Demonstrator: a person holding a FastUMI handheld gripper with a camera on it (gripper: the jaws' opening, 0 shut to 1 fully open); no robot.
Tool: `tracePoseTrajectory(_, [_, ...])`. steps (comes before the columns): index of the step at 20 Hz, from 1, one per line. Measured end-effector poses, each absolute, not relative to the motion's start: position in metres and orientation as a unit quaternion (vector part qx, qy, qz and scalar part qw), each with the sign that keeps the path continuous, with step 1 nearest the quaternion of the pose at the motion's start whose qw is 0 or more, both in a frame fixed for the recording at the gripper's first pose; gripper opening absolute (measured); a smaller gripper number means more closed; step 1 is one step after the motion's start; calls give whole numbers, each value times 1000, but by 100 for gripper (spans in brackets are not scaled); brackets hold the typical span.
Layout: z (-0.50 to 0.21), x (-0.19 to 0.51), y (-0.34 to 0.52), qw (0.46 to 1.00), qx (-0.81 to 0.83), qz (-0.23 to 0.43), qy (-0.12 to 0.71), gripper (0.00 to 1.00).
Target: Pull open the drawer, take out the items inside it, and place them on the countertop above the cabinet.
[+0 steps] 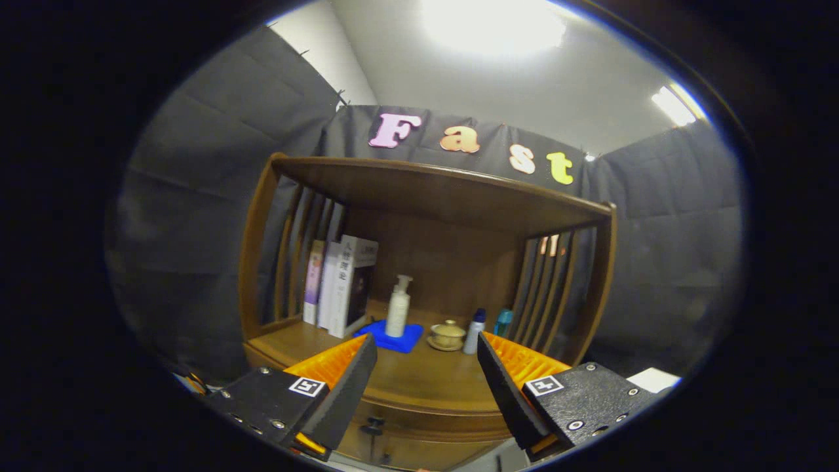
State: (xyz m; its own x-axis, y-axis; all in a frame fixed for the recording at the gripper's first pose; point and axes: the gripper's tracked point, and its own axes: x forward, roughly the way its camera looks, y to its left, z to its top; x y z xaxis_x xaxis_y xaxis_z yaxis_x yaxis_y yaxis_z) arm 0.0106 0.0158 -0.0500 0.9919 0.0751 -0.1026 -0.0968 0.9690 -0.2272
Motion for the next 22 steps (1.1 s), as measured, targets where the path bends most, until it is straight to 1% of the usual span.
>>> tracePoseTrajectory(2, [-66, 12, 40, 991, -107, 63, 51, 95])
tracePoseTrajectory(6, [-113, 11, 68, 992, -62, 73, 81, 95])
tracePoseTrajectory(12, [-196, 19, 73, 984, -82, 53, 150, 95])
tracePoseTrajectory(15, [-221, 29, 80, 982, -62, 52, 171, 95])
tracePoseTrajectory(22, [-281, 23, 83, 978, -34, 43, 202, 95])
